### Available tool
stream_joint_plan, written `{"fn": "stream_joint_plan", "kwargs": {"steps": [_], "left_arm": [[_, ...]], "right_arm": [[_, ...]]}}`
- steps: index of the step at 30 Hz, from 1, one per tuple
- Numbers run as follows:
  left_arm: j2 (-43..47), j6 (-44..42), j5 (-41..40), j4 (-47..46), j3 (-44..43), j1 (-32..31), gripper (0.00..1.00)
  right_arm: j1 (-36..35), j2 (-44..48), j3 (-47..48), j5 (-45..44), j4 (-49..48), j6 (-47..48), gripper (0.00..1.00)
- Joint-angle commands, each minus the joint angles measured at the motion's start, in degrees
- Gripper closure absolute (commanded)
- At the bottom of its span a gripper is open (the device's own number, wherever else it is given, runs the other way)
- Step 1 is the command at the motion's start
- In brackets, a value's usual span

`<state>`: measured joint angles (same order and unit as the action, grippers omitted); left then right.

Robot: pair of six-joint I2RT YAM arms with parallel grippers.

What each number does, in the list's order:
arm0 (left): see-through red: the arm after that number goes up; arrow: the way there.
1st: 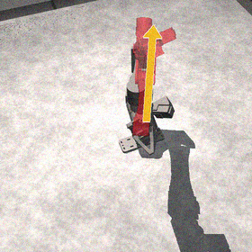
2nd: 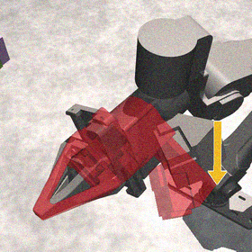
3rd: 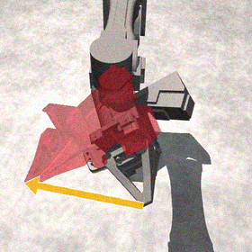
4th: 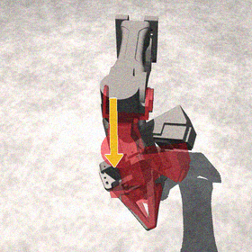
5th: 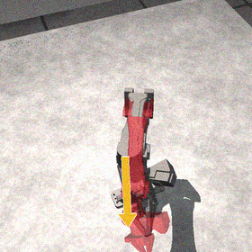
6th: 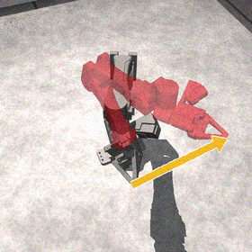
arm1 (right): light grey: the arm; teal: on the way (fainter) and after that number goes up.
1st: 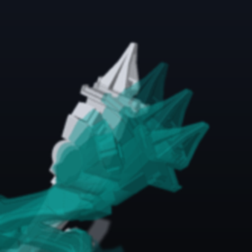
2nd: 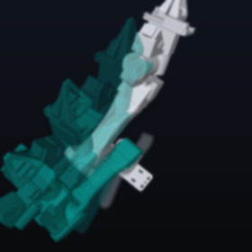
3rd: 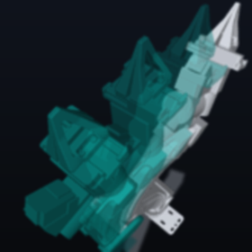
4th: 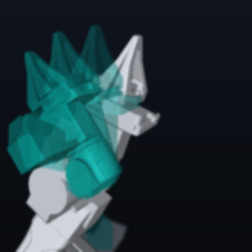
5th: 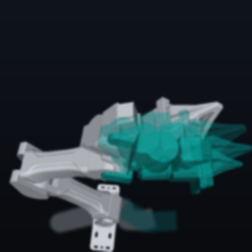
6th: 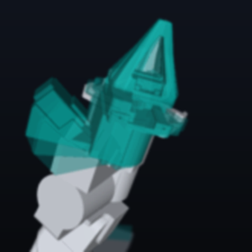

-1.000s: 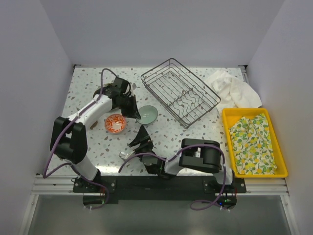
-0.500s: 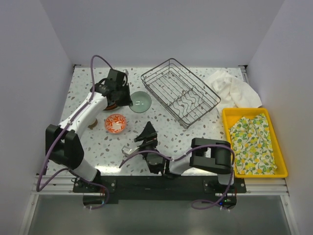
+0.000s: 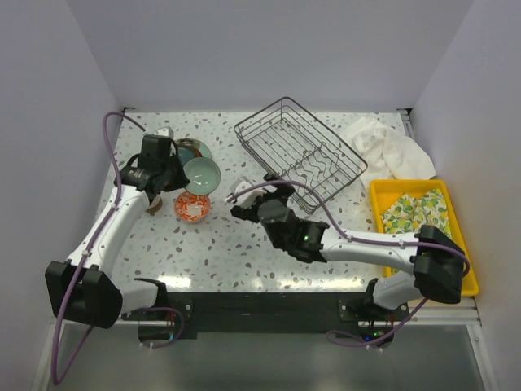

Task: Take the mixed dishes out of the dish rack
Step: Place the bowl at the center of the board.

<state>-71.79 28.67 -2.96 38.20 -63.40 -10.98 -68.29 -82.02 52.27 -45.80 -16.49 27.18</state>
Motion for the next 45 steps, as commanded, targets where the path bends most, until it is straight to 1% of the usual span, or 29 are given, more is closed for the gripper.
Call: {"fn": "stream_joint_plan", "kwargs": {"steps": [1, 2, 3, 4, 5, 7, 8, 9, 10, 12, 13, 16, 22, 31, 35, 36, 38, 39, 45], "left_arm": [[3.8, -0.4, -0.3, -4.2, 3.8, 1.3, 1.00], [4.0, -0.4, -0.5, -4.2, 4.4, 1.5, 1.00], [4.5, -0.4, -0.6, -4.5, 5.1, 1.6, 1.00], [4.7, -0.3, -0.8, -4.8, 6.4, 1.8, 1.00], [4.9, -0.4, -0.9, -5.2, 7.1, 2.0, 1.00], [4.8, -0.4, -1.1, -5.8, 8.5, 2.5, 1.00], [4.5, -0.4, -1.1, -6.5, 8.7, 2.5, 1.00], [4.2, -0.5, -1.1, -6.8, 9.2, 2.5, 1.00], [3.5, -0.5, -1.1, -7.2, 9.3, 2.7, 1.00], [2.7, -0.5, -1.1, -7.8, 9.6, 2.9, 1.00], [2.1, -0.5, -1.1, -7.9, 9.5, 3.0, 1.00], [1.4, -0.7, -2.0, -8.3, 10.1, 3.2, 1.00], [-0.4, -1.8, -3.4, -9.4, 11.9, 3.9, 1.00], [-3.4, -2.3, -3.2, -10.9, 13.5, 4.0, 1.00], [-4.2, -2.6, -3.3, -10.7, 13.5, 4.0, 0.92], [-4.3, -2.7, -3.2, -10.6, 13.5, 4.0, 0.88], [-4.8, -2.9, -3.1, -10.1, 13.2, 4.0, 0.85], [-4.9, -3.1, -3.1, -9.9, 13.0, 4.0, 0.82], [-5.0, -3.4, -3.1, -8.8, 12.6, 4.0, 0.72]], "right_arm": [[7.8, 3.6, 6.5, 13.1, 19.3, -20.3, 0.02], [10.4, 3.7, 7.6, 14.3, 22.8, -22.0, 0.02], [11.9, 3.9, 9.2, 16.3, 24.2, -25.6, 0.02], [13.3, 4.3, 9.8, 18.3, 25.2, -27.2, 0.02], [16.7, 5.5, 10.0, 22.4, 26.2, -32.2, 0.02], [20.0, 6.9, 9.3, 26.7, 26.4, -36.3, 0.02], [23.3, 7.6, 8.4, 28.6, 26.3, -39.7, 0.02], [24.8, 8.6, 8.0, 32.1, 26.3, -41.1, 0.02], [27.6, 9.1, 7.2, 33.5, 26.4, -42.4, 0.02], [30.1, 10.3, 6.4, 37.3, 26.3, -45.4, 0.02], [32.3, 10.6, 5.7, 38.3, 26.5, -46.0, 0.02], [35.4, 12.1, 4.1, 41.1, 26.2, -48.0, 0.02], [38.1, 13.5, 1.9, 43.3, 25.6, -49.9, 0.02], [39.0, 13.7, 1.3, 44.3, 25.7, -49.3, 0.02], [39.2, 13.7, 1.3, 44.7, 25.6, -49.4, 0.02], [39.3, 13.9, 1.3, 44.7, 25.5, -49.3, 0.02], [39.3, 13.9, 1.3, 44.7, 25.5, -49.2, 0.02], [39.4, 13.8, 1.3, 44.7, 25.5, -49.2, 0.02], [39.5, 13.6, 1.5, 45.4, 25.3, -49.3, 0.02]]}}
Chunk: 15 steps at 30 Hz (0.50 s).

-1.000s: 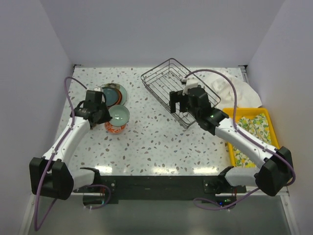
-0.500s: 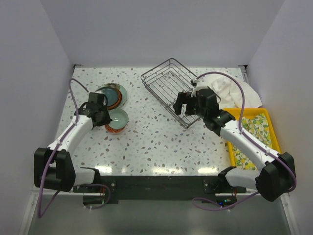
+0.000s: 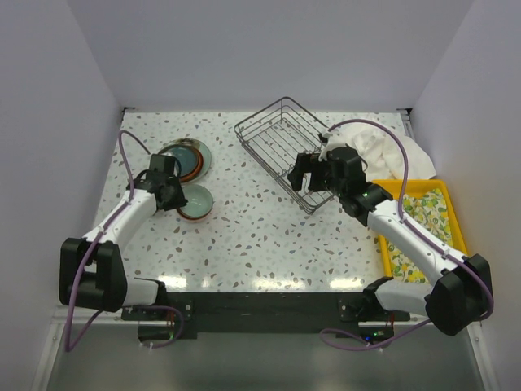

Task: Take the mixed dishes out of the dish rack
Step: Place the bowl at the center of the board.

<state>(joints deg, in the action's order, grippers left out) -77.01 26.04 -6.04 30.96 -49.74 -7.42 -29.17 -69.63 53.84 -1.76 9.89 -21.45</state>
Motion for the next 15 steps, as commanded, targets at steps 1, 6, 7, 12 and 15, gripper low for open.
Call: {"fn": "stream_joint_plan", "kwargs": {"steps": [1, 6, 7, 12, 15], "left_arm": [[0.4, -0.8, 0.0, -1.2, -1.1, 0.5, 0.71], [1.6, -1.0, -0.2, 0.2, -1.4, 0.5, 0.67], [2.2, -1.0, -0.2, 0.8, -1.5, 0.5, 0.67], [4.8, -1.3, -1.3, 3.0, -1.9, 0.5, 0.64], [6.2, -1.5, -2.4, 3.8, -1.9, 0.5, 0.63]], "right_arm": [[0.4, 1.1, -0.1, 1.4, -1.1, -0.7, 0.02], [0.3, 0.9, 0.4, 1.7, -1.1, -0.6, 0.02], [0.4, 0.8, 0.5, 1.7, -1.0, -0.7, 0.02], [0.4, 0.5, 1.0, 1.6, -0.8, -0.5, 0.02], [0.4, 0.3, 1.3, 1.6, -0.6, -0.3, 0.02]]}}
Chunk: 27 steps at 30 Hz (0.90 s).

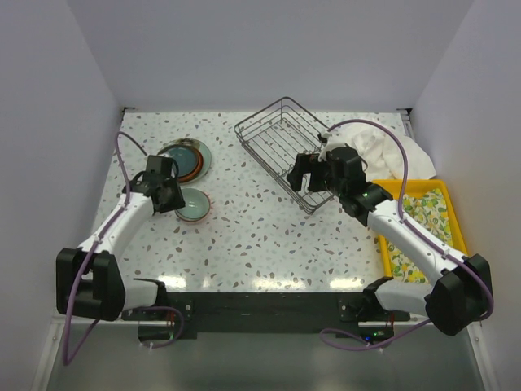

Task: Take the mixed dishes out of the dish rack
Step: Place the bowl at the center of the board.

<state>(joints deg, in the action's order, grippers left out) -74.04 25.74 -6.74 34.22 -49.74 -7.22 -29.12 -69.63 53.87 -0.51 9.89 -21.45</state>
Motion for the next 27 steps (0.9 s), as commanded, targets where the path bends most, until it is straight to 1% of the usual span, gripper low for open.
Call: {"fn": "stream_joint_plan", "kwargs": {"steps": [1, 4, 7, 11, 13, 14, 18, 21, 23, 24, 25, 27], "left_arm": [[3.5, -1.2, -1.9, 0.7, -1.8, 0.2, 0.63], [3.8, -1.1, -1.6, 0.8, -1.2, 0.3, 0.64], [4.1, -0.8, -1.5, 0.4, -0.1, 0.3, 0.68], [4.3, -0.3, -1.5, -0.6, 1.2, 0.3, 0.81], [4.3, -0.2, -1.5, -1.2, 1.7, 0.3, 0.83], [4.1, -0.1, -1.5, -1.5, 1.8, 0.3, 0.86], [3.6, 0.2, -1.4, -2.5, 2.8, 0.4, 0.90], [3.4, 0.4, -1.4, -2.9, 3.9, 0.5, 0.90], [3.6, 0.5, -1.3, -2.8, 3.9, 0.5, 0.89], [3.9, 0.6, -1.3, -2.8, 3.8, 0.5, 0.87], [4.2, 0.7, -1.4, -2.8, 3.8, 0.5, 0.81], [5.4, 0.7, -1.7, -2.3, 3.3, 0.4, 0.76]], "right_arm": [[0.4, 0.2, 1.3, 0.3, -0.6, -0.2, 0.02], [0.4, -0.1, 1.4, 0.4, -0.6, 0.0, 0.02], [0.4, -0.2, 1.7, 1.6, -0.7, -0.2, 0.03], [0.4, 0.0, 1.3, 1.1, -0.7, -0.2, 0.03], [0.4, 0.2, 1.3, 1.0, -0.6, 0.0, 0.03], [0.5, 0.2, 1.3, 0.9, -0.5, 0.1, 0.03], [0.4, 0.2, 1.2, 0.8, -0.3, 0.2, 0.03], [0.4, 0.4, 1.1, 0.7, -0.3, 0.2, 0.03], [0.4, 0.5, 1.1, 0.7, -0.3, 0.3, 0.03], [0.4, 0.5, 1.0, 0.7, -0.3, 0.3, 0.03], [0.5, 0.6, 1.1, 0.7, -0.2, 0.4, 0.03], [0.4, 0.8, 1.2, 0.7, -0.1, 0.7, 0.03]]}}
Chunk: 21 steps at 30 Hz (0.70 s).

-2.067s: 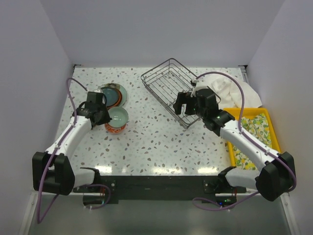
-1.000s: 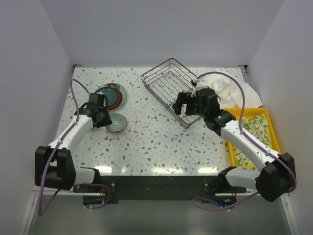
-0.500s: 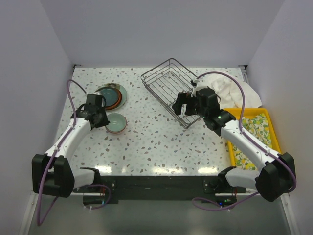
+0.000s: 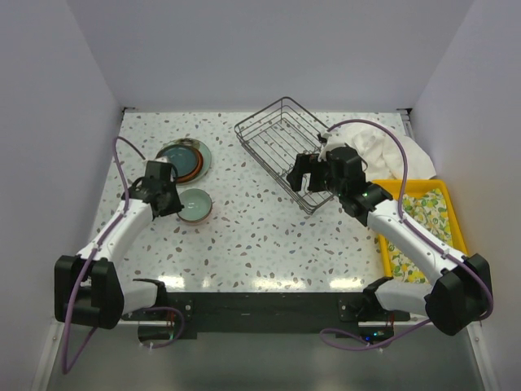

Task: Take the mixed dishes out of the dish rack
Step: Place the bowl at the center of the board, then reset both arms

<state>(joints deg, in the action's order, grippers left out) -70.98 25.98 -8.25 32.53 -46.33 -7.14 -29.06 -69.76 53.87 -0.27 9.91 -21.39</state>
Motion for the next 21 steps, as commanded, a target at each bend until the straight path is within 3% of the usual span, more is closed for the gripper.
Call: {"fn": "stream_joint_plan", "kwargs": {"steps": [1, 9, 12, 17, 21], "left_arm": [[2.7, 0.5, -0.4, -0.4, -0.4, 0.4, 0.71], [11.5, 0.2, -2.3, 3.0, -4.5, 0.4, 0.53], [17.9, -0.8, -3.6, 3.9, -5.7, 0.4, 0.42], [30.6, -2.9, -7.8, 7.8, -8.2, 0.3, 0.13], [38.4, -3.8, -10.0, 10.5, -11.1, -0.9, 0.04]], "right_arm": [[0.3, 1.0, 1.3, 0.4, 0.0, 0.8, 0.03], [0.3, 4.3, 2.6, -3.4, 2.7, 3.5, 0.02], [0.4, 6.9, 2.4, -8.1, 4.4, 4.4, 0.02], [0.4, 15.0, 2.6, -19.2, 9.0, 6.5, 0.02], [0.3, 22.2, 0.9, -26.3, 9.3, 8.5, 0.02]]}}
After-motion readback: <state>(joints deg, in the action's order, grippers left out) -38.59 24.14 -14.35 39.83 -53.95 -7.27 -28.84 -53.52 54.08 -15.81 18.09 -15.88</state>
